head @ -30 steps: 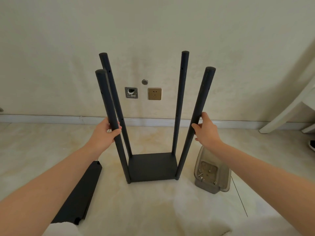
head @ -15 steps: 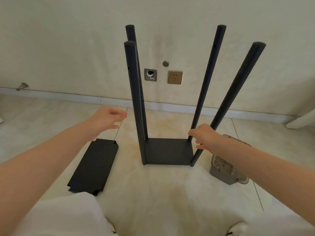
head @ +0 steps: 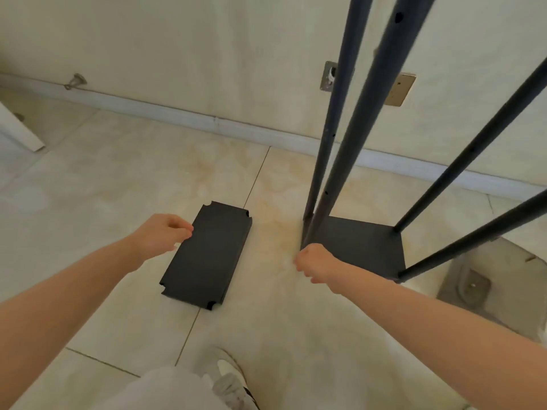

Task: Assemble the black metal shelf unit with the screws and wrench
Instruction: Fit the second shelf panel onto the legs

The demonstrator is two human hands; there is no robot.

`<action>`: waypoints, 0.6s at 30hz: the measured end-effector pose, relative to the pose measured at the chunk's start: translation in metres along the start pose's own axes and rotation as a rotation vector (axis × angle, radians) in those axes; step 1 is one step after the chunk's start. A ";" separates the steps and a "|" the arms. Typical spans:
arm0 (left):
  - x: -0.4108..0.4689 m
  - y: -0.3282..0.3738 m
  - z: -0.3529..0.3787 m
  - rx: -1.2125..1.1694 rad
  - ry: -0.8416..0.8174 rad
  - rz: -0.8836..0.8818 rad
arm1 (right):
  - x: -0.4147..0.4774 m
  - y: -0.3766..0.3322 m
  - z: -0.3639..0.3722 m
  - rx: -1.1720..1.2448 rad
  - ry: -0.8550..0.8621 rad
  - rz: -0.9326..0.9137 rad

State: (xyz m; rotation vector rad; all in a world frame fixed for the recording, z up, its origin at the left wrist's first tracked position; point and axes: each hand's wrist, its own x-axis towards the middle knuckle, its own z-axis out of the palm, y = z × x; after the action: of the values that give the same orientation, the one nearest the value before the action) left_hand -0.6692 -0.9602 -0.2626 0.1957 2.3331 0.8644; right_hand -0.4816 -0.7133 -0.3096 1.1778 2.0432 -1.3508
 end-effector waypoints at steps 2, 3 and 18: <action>0.017 -0.030 0.004 0.007 0.009 -0.075 | 0.021 -0.009 0.024 0.002 -0.043 0.018; 0.025 -0.045 0.008 0.017 0.005 -0.113 | 0.030 -0.013 0.036 0.006 -0.056 0.021; 0.101 -0.127 0.073 -0.194 0.006 -0.492 | 0.108 -0.033 0.140 0.166 -0.329 0.168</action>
State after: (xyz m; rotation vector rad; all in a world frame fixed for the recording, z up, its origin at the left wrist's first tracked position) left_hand -0.6940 -0.9848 -0.4373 -0.4450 2.1426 0.8266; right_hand -0.5832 -0.7986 -0.4314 1.0825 1.5949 -1.5373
